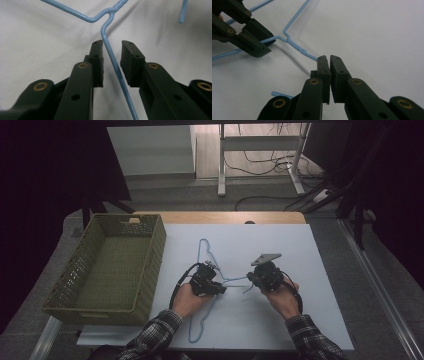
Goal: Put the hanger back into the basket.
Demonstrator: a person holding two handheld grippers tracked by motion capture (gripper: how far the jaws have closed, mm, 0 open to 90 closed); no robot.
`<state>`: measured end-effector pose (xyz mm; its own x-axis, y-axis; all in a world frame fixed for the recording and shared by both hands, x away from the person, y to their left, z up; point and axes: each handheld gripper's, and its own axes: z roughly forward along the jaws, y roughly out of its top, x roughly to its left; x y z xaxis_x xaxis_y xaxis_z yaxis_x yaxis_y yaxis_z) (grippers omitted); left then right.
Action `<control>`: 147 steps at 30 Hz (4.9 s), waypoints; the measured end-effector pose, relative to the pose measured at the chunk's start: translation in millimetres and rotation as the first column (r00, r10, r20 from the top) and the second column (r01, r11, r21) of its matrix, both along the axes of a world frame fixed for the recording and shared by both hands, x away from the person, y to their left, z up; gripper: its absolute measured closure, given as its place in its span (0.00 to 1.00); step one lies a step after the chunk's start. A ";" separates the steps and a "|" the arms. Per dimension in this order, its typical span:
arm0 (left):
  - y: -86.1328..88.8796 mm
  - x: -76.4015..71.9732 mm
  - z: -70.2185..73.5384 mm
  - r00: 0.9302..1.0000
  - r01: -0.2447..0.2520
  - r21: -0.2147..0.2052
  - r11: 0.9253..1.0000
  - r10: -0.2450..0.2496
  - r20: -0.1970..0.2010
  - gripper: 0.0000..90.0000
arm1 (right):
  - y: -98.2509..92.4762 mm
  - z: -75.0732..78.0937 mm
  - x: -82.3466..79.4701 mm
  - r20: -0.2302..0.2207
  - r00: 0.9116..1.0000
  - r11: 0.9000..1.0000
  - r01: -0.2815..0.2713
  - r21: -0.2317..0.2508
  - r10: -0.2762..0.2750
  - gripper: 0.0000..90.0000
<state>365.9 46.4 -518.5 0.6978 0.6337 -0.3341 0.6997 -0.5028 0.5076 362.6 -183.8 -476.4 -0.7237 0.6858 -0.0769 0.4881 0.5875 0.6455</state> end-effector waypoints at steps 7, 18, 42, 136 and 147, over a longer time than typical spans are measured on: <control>5.4 1.6 2.9 0.995 -0.073 -0.034 0.997 0.070 -0.072 0.91 | 1.0 4.3 -2.8 0.010 1.000 1.000 -0.010 0.022 0.010 0.95; 32.2 3.0 22.9 0.990 -0.123 -0.160 0.979 0.109 -0.093 0.97 | -21.2 48.3 -11.7 0.109 0.994 0.988 0.012 0.156 -0.029 0.75; 42.5 -12.3 54.5 0.997 -0.014 -0.382 0.924 -0.014 -0.071 0.97 | 20.3 52.8 -24.2 0.094 0.978 0.907 -0.207 0.367 0.185 0.70; 268.2 -34.7 186.6 0.959 -0.202 -0.213 0.956 0.237 0.153 0.97 | -49.6 40.1 -62.7 0.042 0.999 0.950 -0.011 0.311 -0.002 0.05; 326.0 -32.3 173.9 0.940 -0.260 -0.191 0.946 0.294 0.173 0.97 | -52.9 36.1 -62.7 0.023 1.000 0.954 0.006 0.300 -0.014 0.05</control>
